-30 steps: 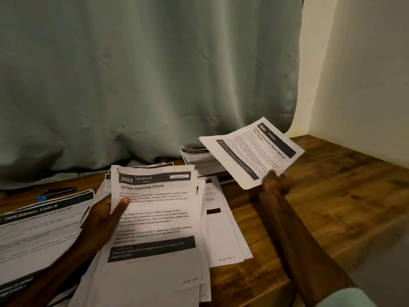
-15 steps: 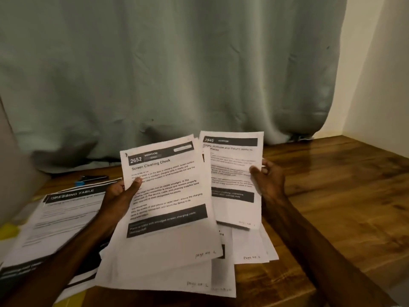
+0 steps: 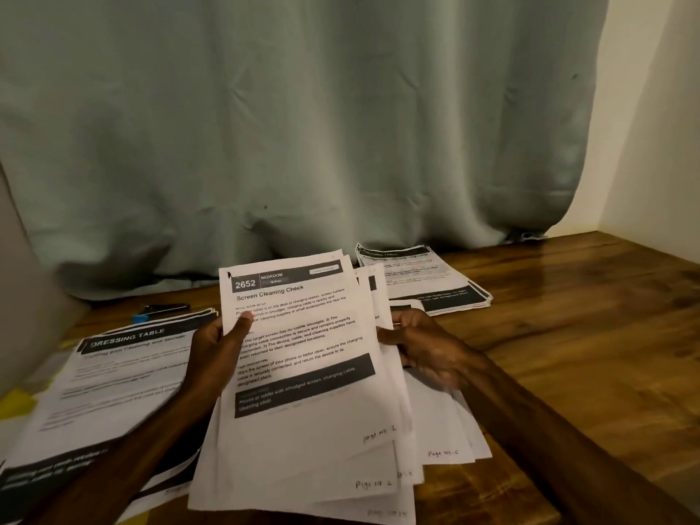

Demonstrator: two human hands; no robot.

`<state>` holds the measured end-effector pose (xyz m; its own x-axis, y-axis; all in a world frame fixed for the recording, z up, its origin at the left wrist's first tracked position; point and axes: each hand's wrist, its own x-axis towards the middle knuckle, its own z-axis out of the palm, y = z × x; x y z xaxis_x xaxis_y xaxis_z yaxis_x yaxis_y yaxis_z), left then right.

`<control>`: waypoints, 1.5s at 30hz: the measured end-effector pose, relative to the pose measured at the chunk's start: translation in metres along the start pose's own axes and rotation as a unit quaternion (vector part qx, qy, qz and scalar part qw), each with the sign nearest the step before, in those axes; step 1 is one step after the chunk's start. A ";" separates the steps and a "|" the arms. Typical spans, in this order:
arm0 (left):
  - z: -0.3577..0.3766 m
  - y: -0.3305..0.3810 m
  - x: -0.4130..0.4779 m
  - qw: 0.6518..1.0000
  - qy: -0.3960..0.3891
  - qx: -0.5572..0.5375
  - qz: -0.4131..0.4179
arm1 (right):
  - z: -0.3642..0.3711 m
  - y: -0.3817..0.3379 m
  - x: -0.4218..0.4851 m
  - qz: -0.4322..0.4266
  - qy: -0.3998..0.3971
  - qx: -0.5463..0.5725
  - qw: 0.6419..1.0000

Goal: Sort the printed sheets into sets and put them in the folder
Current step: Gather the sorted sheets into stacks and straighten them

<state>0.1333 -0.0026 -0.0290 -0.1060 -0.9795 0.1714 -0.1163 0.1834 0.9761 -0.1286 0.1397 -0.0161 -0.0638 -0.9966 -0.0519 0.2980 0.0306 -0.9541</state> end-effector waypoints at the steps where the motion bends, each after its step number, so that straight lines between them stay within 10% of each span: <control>1: 0.000 0.000 0.000 1.000 0.002 0.005 0.005 | -0.001 0.002 0.000 0.003 -0.026 0.027 0.999; 11: 0.004 0.000 0.001 0.999 -0.016 0.026 0.036 | -0.005 0.001 0.000 0.013 -0.111 0.082 0.990; 16: 0.003 -0.001 0.002 0.999 0.006 0.018 0.029 | 0.003 -0.011 -0.004 -0.030 0.068 -0.136 0.988; 19: 0.002 0.000 0.002 0.999 0.001 0.021 0.030 | -0.017 -0.012 0.007 -0.126 0.197 -0.214 0.948; 23: 0.002 -0.001 -0.002 0.999 -0.029 0.020 0.035 | -0.043 0.000 0.021 -0.156 0.296 -0.485 0.808; 32: 0.002 -0.010 -0.002 0.996 -0.055 0.059 0.049 | -0.035 0.007 0.020 -0.022 0.172 -0.612 0.772; 41: 0.001 -0.015 0.002 0.995 -0.063 0.061 0.046 | -0.034 0.006 0.021 -0.055 0.184 -0.530 0.826; 45: 0.003 -0.015 0.001 0.995 -0.065 0.053 0.050 | -0.027 0.000 0.018 -0.034 0.200 -0.285 0.937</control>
<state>0.1324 -0.0057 -0.0435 -0.2481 -0.9383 0.2411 -0.2012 0.2934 0.9346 -0.1555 0.1241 -0.0249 -0.4508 -0.8925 0.0168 -0.2689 0.1178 -0.9559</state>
